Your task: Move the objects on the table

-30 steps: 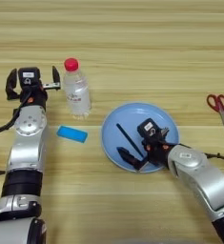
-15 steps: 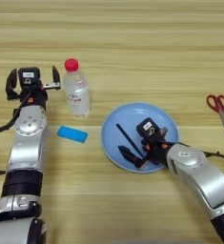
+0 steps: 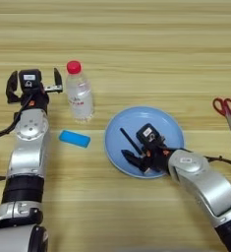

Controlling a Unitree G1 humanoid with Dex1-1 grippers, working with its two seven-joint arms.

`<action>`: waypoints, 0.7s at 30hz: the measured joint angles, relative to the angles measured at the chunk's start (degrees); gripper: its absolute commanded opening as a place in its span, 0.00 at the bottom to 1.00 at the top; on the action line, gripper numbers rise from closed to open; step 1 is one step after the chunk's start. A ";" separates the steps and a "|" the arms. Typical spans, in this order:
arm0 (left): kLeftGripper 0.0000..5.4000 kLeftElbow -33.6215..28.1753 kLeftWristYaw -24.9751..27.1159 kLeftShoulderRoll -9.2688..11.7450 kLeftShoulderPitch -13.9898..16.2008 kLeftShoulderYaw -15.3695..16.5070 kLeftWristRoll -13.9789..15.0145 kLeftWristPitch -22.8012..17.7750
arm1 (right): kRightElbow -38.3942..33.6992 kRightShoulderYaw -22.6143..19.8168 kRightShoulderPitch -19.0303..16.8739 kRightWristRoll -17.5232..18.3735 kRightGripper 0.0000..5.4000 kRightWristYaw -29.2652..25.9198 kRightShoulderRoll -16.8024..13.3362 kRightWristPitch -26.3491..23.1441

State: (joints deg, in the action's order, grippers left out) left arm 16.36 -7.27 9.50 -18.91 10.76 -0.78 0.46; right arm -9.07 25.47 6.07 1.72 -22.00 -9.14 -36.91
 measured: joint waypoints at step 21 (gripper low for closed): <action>1.00 -0.02 -0.09 -0.15 0.00 -0.02 -0.01 0.00 | 0.41 -0.29 -0.06 0.96 0.15 -1.04 0.62 -0.02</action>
State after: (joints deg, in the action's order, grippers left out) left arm 16.33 -7.36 9.35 -18.91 10.74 -0.79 0.46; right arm -8.66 25.18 6.01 2.68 -23.04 -8.52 -36.93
